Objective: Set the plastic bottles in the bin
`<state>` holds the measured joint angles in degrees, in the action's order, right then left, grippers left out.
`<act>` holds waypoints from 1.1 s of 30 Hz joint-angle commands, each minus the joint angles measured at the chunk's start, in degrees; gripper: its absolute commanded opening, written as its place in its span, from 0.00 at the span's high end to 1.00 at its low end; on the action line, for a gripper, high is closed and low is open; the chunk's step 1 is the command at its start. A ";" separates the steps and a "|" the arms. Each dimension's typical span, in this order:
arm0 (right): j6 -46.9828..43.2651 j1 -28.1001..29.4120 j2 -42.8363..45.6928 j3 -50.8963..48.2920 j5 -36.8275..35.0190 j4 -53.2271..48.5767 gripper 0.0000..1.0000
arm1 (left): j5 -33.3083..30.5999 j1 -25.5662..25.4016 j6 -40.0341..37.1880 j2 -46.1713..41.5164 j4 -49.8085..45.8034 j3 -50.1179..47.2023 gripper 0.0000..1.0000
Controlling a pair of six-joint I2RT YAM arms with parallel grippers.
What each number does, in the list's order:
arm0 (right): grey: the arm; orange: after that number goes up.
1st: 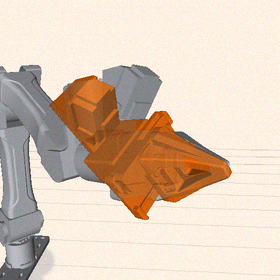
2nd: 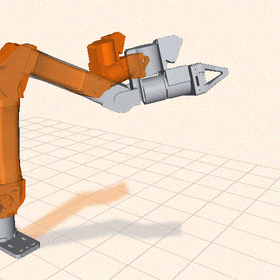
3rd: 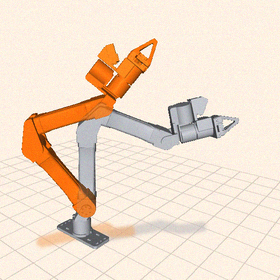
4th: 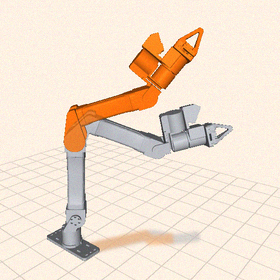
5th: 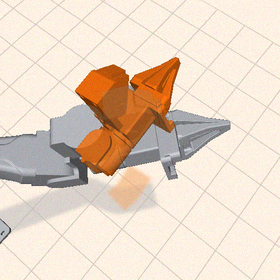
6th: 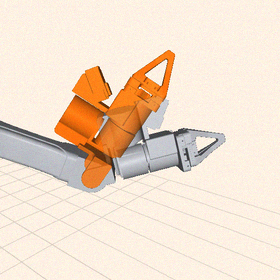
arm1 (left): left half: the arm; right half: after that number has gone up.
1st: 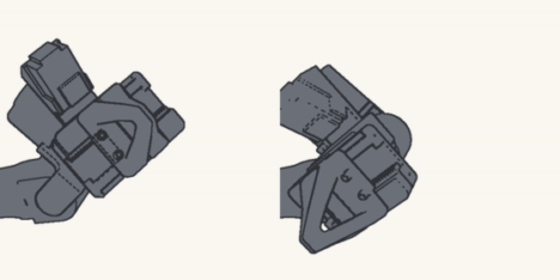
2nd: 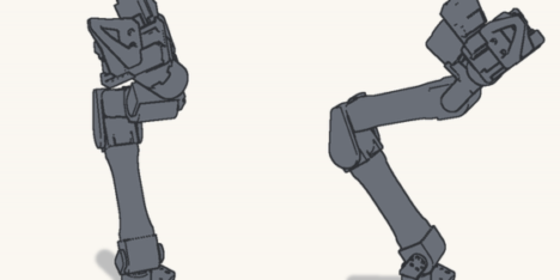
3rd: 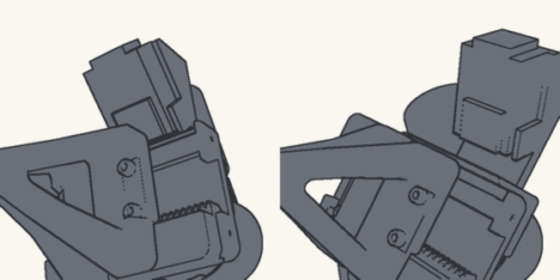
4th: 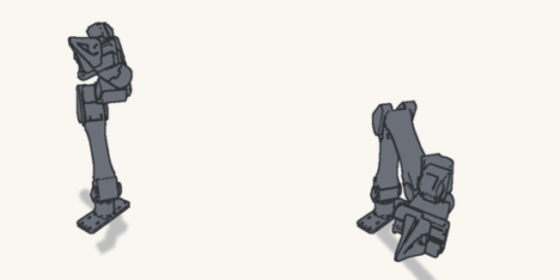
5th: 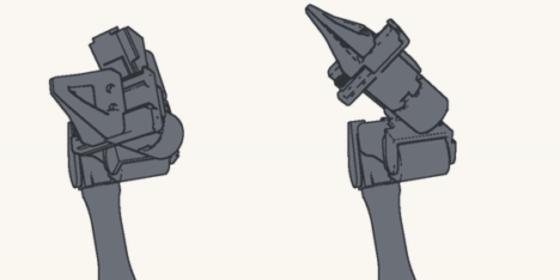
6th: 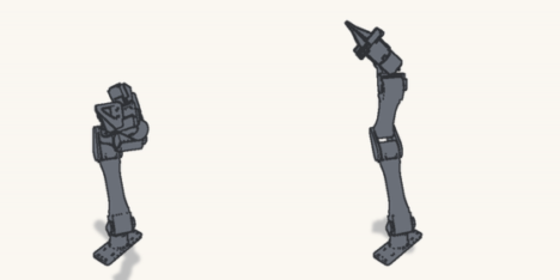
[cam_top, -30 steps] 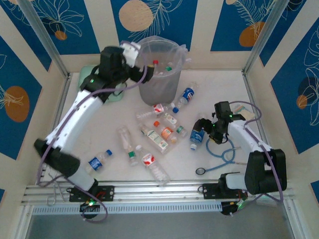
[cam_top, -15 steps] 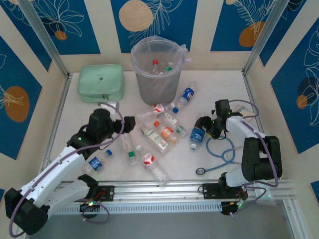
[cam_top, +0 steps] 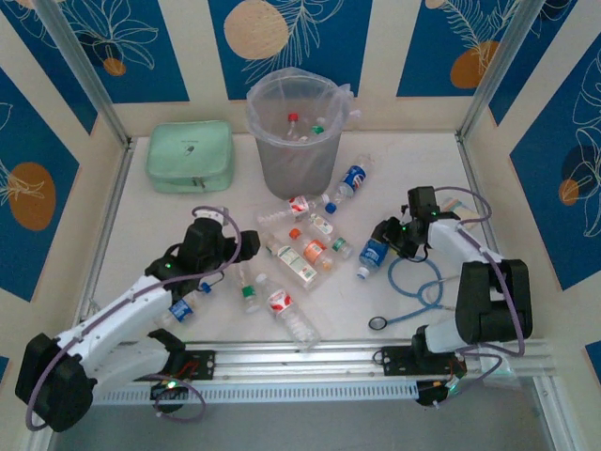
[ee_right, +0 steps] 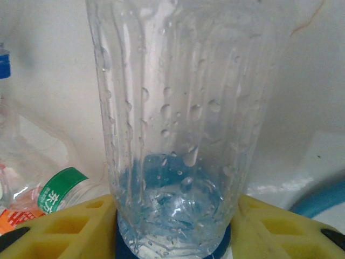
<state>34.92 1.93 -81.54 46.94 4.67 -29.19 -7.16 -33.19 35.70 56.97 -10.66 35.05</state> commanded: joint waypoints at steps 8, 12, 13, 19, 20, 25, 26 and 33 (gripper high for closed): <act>-3.76 -2.06 8.80 11.36 0.33 -11.78 0.53 | -4.63 -0.61 3.36 -0.02 4.22 -2.11 0.02; -4.59 -2.81 10.56 17.46 0.89 -14.50 0.57 | -4.57 -0.56 3.00 1.06 1.74 -1.52 0.02; -4.76 -2.95 10.75 18.98 1.17 -14.97 0.58 | -4.51 -0.57 2.95 1.48 1.47 -1.38 0.02; -6.08 -2.99 10.73 30.16 3.10 -16.17 0.71 | -3.88 -0.61 1.54 4.19 1.91 0.21 0.02; -6.08 -2.91 10.34 32.24 3.51 -16.38 0.74 | -3.67 -0.58 1.66 4.22 1.87 0.36 0.02; -4.89 -2.18 8.24 40.57 6.10 -15.08 0.82 | -3.97 -0.69 1.85 2.92 0.46 0.08 0.02; -4.58 -1.83 7.77 41.98 6.60 -14.20 0.84 | -4.66 -0.78 1.70 2.53 -0.62 0.14 0.02; -2.57 2.79 5.62 46.71 5.04 -3.30 1.00 | -7.94 -3.04 1.59 -0.95 -4.65 -0.38 0.02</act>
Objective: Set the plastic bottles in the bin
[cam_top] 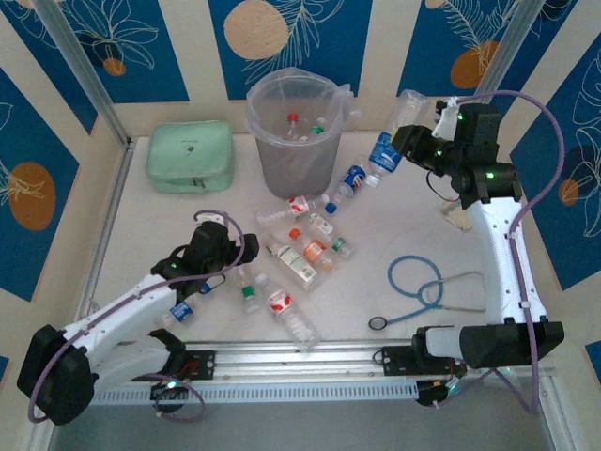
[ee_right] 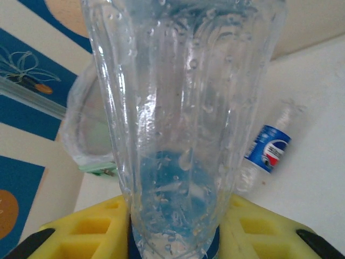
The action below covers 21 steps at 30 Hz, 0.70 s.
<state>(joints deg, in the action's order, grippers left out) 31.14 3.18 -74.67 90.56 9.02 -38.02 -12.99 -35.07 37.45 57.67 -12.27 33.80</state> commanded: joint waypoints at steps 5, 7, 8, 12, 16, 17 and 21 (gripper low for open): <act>-0.49 5.96 -9.16 12.55 -0.90 4.85 1.00 | -1.60 -2.06 0.80 -2.19 -2.67 -0.11 0.02; -1.77 7.88 -12.93 16.18 -1.69 4.46 1.00 | -0.29 -2.27 1.67 -2.47 -0.79 -0.96 0.02; -2.48 8.86 -15.11 18.60 -2.57 4.24 1.00 | 0.22 -2.32 2.13 -2.62 0.23 -1.43 0.02; -3.92 11.75 -23.96 28.30 -4.23 2.54 1.00 | 1.04 -2.54 3.35 -2.46 1.61 -1.90 0.02; -5.07 14.54 -31.94 35.02 -6.76 4.04 1.00 | 1.13 -3.02 4.29 -1.23 2.74 -2.43 0.03; -5.57 15.48 -33.54 35.89 -7.51 5.34 1.00 | 1.09 -3.04 4.36 -0.83 2.50 -2.23 0.03; -8.10 18.16 -41.50 43.49 -8.94 6.79 1.00 | 0.87 -3.55 3.99 -0.01 1.66 -1.48 0.03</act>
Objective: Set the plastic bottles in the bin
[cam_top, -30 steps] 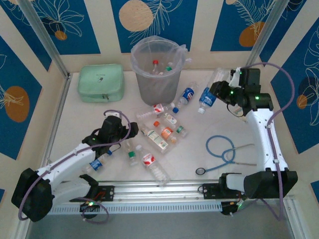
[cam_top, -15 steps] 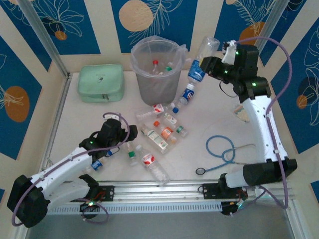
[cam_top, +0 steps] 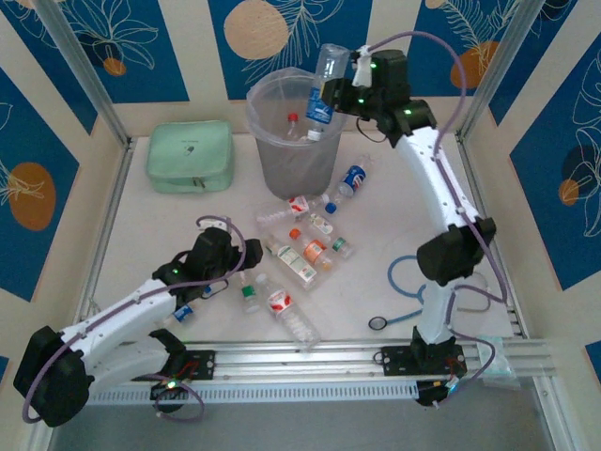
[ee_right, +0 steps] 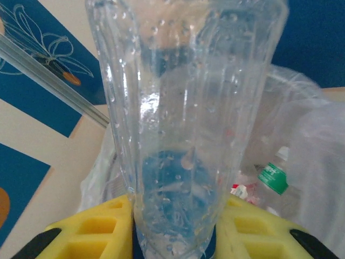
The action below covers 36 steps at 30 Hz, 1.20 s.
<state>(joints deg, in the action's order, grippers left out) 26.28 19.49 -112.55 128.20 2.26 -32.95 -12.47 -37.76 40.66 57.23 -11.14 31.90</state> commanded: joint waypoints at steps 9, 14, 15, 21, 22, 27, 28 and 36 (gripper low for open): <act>-7.54 4.72 -26.41 33.95 -2.52 -14.40 1.00 | -0.09 -1.53 2.31 0.54 1.48 -1.05 0.03; -9.02 4.95 -26.43 26.35 -1.08 -10.04 1.00 | -1.19 -1.53 1.38 0.16 -0.60 -0.65 0.03; -9.36 4.95 -26.86 26.07 -0.71 -9.91 1.00 | -1.47 -1.53 1.11 0.21 -1.20 -0.38 0.03; -9.92 4.95 -29.89 26.29 1.27 -11.32 0.92 | -1.67 -1.61 2.25 0.43 -3.01 -0.72 0.02; -9.94 4.86 -30.21 26.20 1.63 -11.44 0.90 | -1.70 -1.62 2.83 0.34 -2.61 -1.27 0.02; -10.47 4.70 -31.32 26.12 2.22 -12.58 0.69 | -1.85 -1.94 4.24 0.92 -1.68 -2.37 0.02; -10.38 4.68 -31.32 26.00 2.31 -12.86 0.63 | -1.86 -1.97 4.16 1.16 -1.78 -2.22 0.02; -10.84 4.55 -30.50 27.96 1.42 -15.15 0.29 | -1.83 -2.31 3.63 4.38 -2.94 -0.41 0.01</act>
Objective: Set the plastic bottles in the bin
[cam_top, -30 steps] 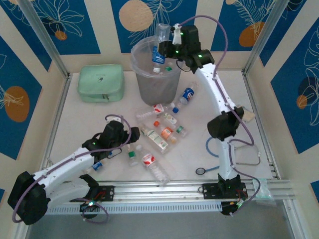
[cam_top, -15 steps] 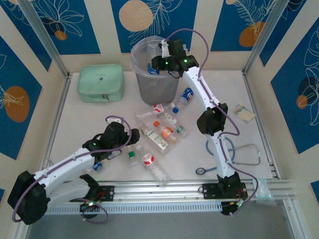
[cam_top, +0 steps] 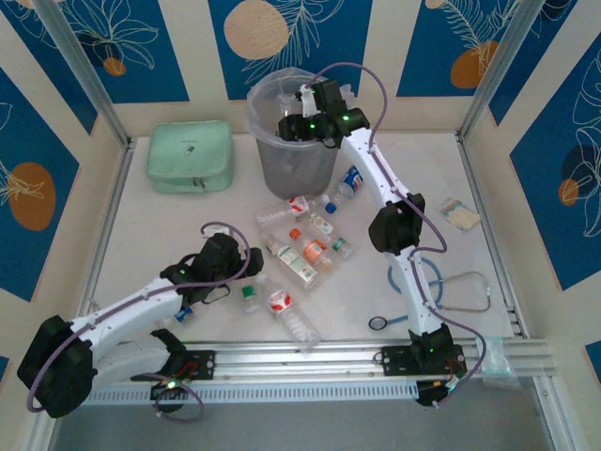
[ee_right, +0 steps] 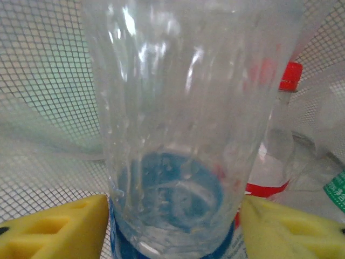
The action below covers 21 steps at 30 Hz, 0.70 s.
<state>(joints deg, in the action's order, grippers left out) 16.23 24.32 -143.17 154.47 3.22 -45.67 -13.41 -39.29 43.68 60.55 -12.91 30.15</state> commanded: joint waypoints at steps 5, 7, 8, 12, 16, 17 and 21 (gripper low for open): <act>-0.93 -1.10 4.00 2.76 0.02 -3.11 0.15 | -0.83 -0.79 -0.15 4.25 -0.63 2.68 0.00; -0.46 -1.59 6.41 2.52 0.82 -3.12 0.15 | -0.53 -0.74 -0.26 5.63 -0.46 3.15 0.01; -0.07 -1.85 7.76 2.34 1.26 -3.03 0.14 | -0.32 -0.87 -0.19 6.26 -0.29 3.27 0.01; 0.61 -2.51 13.02 0.63 2.28 -1.98 0.14 | -0.65 -1.32 0.42 7.17 0.38 2.98 0.01; 0.45 -3.41 18.13 -1.49 1.40 -2.39 0.05 | -0.93 -1.40 0.28 7.94 -0.22 3.42 0.01; 0.32 -3.84 19.70 -2.51 0.66 -2.65 0.01 | -0.79 -1.40 0.15 8.31 -0.55 3.72 0.00; 1.67 -6.32 27.67 -12.06 -0.80 -1.08 0.01 | 0.13 -2.05 -0.01 9.87 -1.59 4.42 0.01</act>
<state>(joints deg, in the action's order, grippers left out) 16.73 19.53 -119.17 147.48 3.20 -46.68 -13.58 -40.21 43.64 69.47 -12.93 32.91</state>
